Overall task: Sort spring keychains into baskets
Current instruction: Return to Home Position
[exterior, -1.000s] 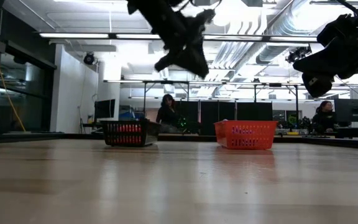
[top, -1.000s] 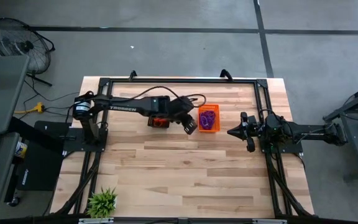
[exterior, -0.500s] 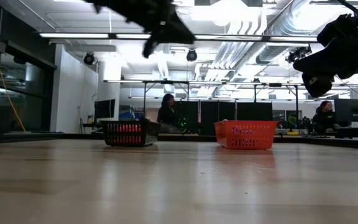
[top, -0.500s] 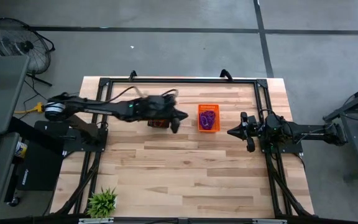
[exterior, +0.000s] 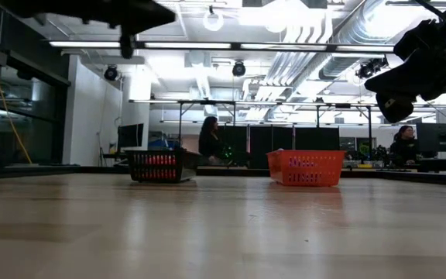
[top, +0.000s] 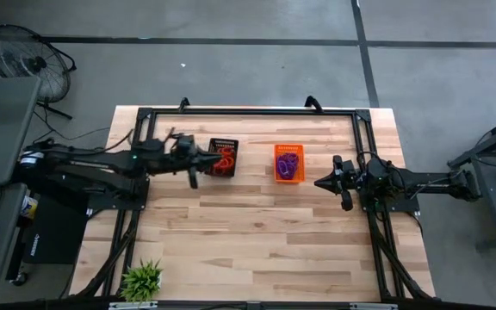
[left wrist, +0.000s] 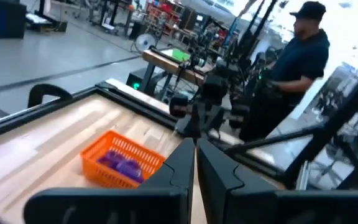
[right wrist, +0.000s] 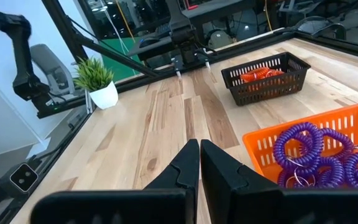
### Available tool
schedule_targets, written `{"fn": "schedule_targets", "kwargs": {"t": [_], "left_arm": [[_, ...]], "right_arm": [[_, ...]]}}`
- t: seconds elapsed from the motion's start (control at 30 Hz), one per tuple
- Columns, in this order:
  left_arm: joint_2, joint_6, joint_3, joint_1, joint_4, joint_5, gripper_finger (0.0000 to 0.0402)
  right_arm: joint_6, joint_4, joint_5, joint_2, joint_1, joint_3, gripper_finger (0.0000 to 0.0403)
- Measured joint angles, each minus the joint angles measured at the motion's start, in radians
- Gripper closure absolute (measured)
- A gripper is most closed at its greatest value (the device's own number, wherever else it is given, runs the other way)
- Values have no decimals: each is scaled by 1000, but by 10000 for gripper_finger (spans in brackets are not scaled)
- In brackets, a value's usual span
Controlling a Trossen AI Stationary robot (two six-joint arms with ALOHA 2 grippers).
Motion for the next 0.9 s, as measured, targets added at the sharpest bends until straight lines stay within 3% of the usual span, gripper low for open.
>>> {"fn": "schedule_targets", "kwargs": {"t": [0.4,0.63,0.77,0.9], "left_arm": [[-501,78,-294,1,-115,96,386],[-790,94,-390,1,-247,145,386],[-909,97,-397,1,-365,183,394],[-905,97,-397,1,-367,246,399]], "right_arm": [[0,0,0,0,0,0,392],[0,0,0,0,0,0,392],[0,0,0,0,0,0,392],[0,0,0,1,0,0,392]]}}
